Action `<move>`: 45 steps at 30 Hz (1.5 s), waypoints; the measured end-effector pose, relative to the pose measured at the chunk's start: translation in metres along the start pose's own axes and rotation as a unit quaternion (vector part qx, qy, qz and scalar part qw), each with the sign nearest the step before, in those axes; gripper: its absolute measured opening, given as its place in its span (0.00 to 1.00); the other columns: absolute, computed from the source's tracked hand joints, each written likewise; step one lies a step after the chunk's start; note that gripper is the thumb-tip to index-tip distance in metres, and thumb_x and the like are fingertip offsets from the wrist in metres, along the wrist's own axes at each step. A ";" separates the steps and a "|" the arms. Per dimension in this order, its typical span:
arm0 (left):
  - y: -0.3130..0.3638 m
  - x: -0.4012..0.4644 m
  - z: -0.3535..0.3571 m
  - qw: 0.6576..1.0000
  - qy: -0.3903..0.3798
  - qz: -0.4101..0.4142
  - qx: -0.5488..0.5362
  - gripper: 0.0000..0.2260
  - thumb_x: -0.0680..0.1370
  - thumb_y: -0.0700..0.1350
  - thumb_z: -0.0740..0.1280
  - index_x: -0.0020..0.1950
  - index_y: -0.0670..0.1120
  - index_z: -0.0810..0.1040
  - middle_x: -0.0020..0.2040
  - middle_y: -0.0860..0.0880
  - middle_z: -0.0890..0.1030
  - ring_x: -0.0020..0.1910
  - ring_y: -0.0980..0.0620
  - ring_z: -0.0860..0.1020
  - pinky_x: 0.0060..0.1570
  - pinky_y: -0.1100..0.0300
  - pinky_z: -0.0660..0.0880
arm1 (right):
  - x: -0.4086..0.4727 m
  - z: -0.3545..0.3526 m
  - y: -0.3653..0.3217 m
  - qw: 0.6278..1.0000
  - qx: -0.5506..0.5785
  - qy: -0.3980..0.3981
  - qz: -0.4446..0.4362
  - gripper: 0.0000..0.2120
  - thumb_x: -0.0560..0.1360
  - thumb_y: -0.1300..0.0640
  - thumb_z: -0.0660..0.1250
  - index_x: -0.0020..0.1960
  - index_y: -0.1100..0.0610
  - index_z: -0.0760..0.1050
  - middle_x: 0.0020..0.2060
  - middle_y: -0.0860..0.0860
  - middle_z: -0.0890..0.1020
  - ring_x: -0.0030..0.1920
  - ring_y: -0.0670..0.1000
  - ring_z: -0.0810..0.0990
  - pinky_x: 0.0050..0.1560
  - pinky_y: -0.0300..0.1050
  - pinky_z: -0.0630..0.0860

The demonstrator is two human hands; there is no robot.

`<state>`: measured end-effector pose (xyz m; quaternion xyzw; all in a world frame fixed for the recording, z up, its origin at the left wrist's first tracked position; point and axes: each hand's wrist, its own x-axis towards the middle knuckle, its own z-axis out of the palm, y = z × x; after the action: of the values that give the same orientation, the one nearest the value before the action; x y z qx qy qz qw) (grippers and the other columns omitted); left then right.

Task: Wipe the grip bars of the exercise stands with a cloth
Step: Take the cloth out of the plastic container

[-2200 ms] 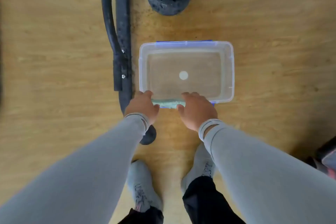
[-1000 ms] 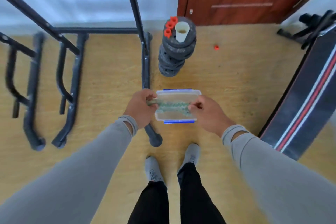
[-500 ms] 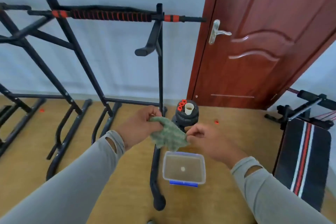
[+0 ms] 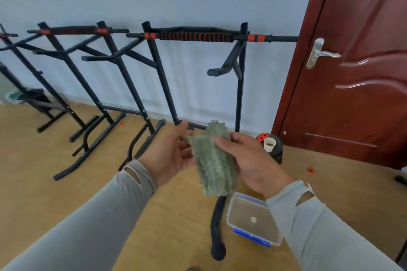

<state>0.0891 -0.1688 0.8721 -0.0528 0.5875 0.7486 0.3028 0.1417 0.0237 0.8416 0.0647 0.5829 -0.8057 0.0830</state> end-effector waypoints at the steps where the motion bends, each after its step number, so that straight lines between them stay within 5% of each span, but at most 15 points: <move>1: -0.013 -0.006 -0.005 0.999 0.012 -0.034 0.015 0.21 0.80 0.60 0.64 0.57 0.43 0.78 0.45 0.42 0.83 0.44 0.44 0.81 0.46 0.49 0.81 | 0.001 0.006 0.002 1.000 0.020 -0.005 0.006 0.07 0.77 0.55 0.73 0.51 0.58 0.84 0.50 0.57 0.87 0.52 0.59 0.86 0.59 0.58 0.80; 5: -0.039 -0.019 -0.023 0.999 0.021 0.012 0.044 0.26 0.75 0.53 0.72 0.69 0.43 0.74 0.58 0.40 0.84 0.55 0.42 0.82 0.63 0.46 0.77 | 0.002 0.029 0.004 0.999 -0.007 -0.029 0.027 0.08 0.80 0.56 0.69 0.56 0.60 0.82 0.50 0.56 0.86 0.51 0.57 0.85 0.59 0.58 0.80; 10: -0.028 -0.029 -0.049 0.981 0.101 0.146 0.077 0.11 0.78 0.38 0.71 0.59 0.46 0.77 0.49 0.40 0.81 0.45 0.47 0.81 0.42 0.58 0.79 | 0.004 0.061 0.003 0.992 -0.108 0.056 0.015 0.07 0.80 0.60 0.70 0.56 0.53 0.80 0.51 0.54 0.87 0.46 0.50 0.87 0.49 0.50 0.84; 12: -0.025 -0.033 -0.066 0.974 0.095 0.173 0.114 0.08 0.77 0.38 0.73 0.54 0.47 0.81 0.48 0.36 0.82 0.45 0.43 0.81 0.46 0.54 0.81 | 0.006 0.075 0.007 0.968 -0.224 0.110 -0.021 0.13 0.79 0.54 0.72 0.62 0.45 0.75 0.51 0.49 0.85 0.46 0.47 0.86 0.43 0.42 0.80; 14: -0.018 -0.037 -0.083 0.964 0.084 0.171 0.186 0.10 0.75 0.41 0.75 0.56 0.50 0.83 0.51 0.40 0.84 0.51 0.42 0.83 0.55 0.49 0.81 | 0.010 0.089 0.012 0.948 -0.295 0.103 -0.059 0.19 0.79 0.50 0.71 0.67 0.38 0.72 0.54 0.43 0.84 0.53 0.44 0.84 0.48 0.40 0.79; 17: -0.002 -0.044 -0.113 0.918 0.093 0.175 0.344 0.13 0.75 0.43 0.76 0.58 0.52 0.81 0.46 0.52 0.85 0.43 0.55 0.83 0.47 0.62 0.81 | 0.019 0.116 0.012 0.925 -0.372 0.053 -0.061 0.24 0.76 0.50 0.75 0.70 0.41 0.74 0.62 0.39 0.79 0.61 0.42 0.79 0.61 0.39 0.77; 20: 0.024 -0.053 -0.145 0.884 0.100 0.221 0.399 0.01 0.77 0.43 0.72 0.47 0.46 0.84 0.38 0.47 0.82 0.33 0.57 0.76 0.35 0.65 0.74 | 0.031 0.153 0.011 0.886 -0.457 0.042 -0.060 0.15 0.76 0.52 0.75 0.60 0.42 0.79 0.54 0.38 0.80 0.51 0.37 0.78 0.44 0.27 0.71; 21: 0.032 -0.055 -0.158 0.881 0.102 0.232 0.400 0.04 0.77 0.43 0.71 0.45 0.43 0.83 0.37 0.44 0.81 0.32 0.56 0.75 0.34 0.64 0.74 | 0.038 0.165 0.012 0.880 -0.466 0.056 -0.067 0.08 0.76 0.51 0.75 0.54 0.43 0.81 0.47 0.38 0.80 0.43 0.36 0.78 0.38 0.28 0.70; 24: 0.055 -0.056 -0.199 0.941 0.072 0.196 0.266 0.06 0.80 0.41 0.67 0.46 0.40 0.82 0.38 0.46 0.82 0.38 0.53 0.79 0.39 0.63 0.76 | 0.055 0.203 0.012 0.906 -0.412 0.069 -0.065 0.14 0.72 0.45 0.78 0.44 0.55 0.83 0.34 0.48 0.77 0.33 0.43 0.74 0.36 0.37 0.68; 29: 0.069 -0.047 -0.250 0.994 -0.008 0.103 0.023 0.14 0.82 0.49 0.67 0.63 0.42 0.78 0.57 0.42 0.85 0.56 0.43 0.84 0.59 0.44 0.80 | 0.082 0.262 0.017 0.958 -0.263 0.098 -0.060 0.22 0.75 0.44 0.76 0.50 0.64 0.80 0.42 0.59 0.85 0.45 0.62 0.85 0.50 0.58 0.82; 33: 0.074 -0.038 -0.276 0.983 0.001 0.156 0.093 0.26 0.71 0.47 0.79 0.66 0.47 0.74 0.54 0.45 0.86 0.54 0.43 0.85 0.60 0.41 0.79 | 0.098 0.292 0.021 0.966 -0.222 0.124 -0.048 0.20 0.74 0.44 0.76 0.51 0.62 0.81 0.47 0.60 0.87 0.50 0.64 0.86 0.56 0.67 0.81; 39: 0.100 -0.014 -0.283 0.975 -0.014 0.206 0.081 0.18 0.82 0.39 0.66 0.72 0.48 0.71 0.49 0.45 0.87 0.52 0.46 0.85 0.55 0.47 0.82 | 0.125 0.293 0.011 0.997 0.036 0.065 0.025 0.20 0.81 0.50 0.67 0.65 0.64 0.79 0.60 0.62 0.84 0.63 0.62 0.82 0.67 0.63 0.76; 42: 0.116 0.005 -0.281 0.975 -0.013 0.191 0.114 0.17 0.84 0.42 0.63 0.72 0.54 0.70 0.50 0.46 0.87 0.51 0.48 0.86 0.51 0.50 0.83 | 0.148 0.287 0.003 0.993 -0.002 0.115 -0.033 0.08 0.79 0.61 0.70 0.57 0.63 0.82 0.54 0.62 0.86 0.55 0.60 0.86 0.59 0.59 0.81; 45: 0.129 0.031 -0.276 0.945 0.040 0.233 0.226 0.20 0.83 0.48 0.64 0.74 0.56 0.67 0.65 0.50 0.81 0.57 0.53 0.83 0.57 0.53 0.81 | 0.173 0.279 -0.008 0.984 -0.042 0.157 -0.076 0.01 0.77 0.63 0.72 0.48 0.59 0.83 0.47 0.57 0.88 0.50 0.57 0.87 0.56 0.59 0.83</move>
<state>-0.0791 -0.4247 0.8836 0.1257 0.7488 0.6431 0.0996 -0.0313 -0.2487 0.9009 0.1422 0.6256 -0.7640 -0.0680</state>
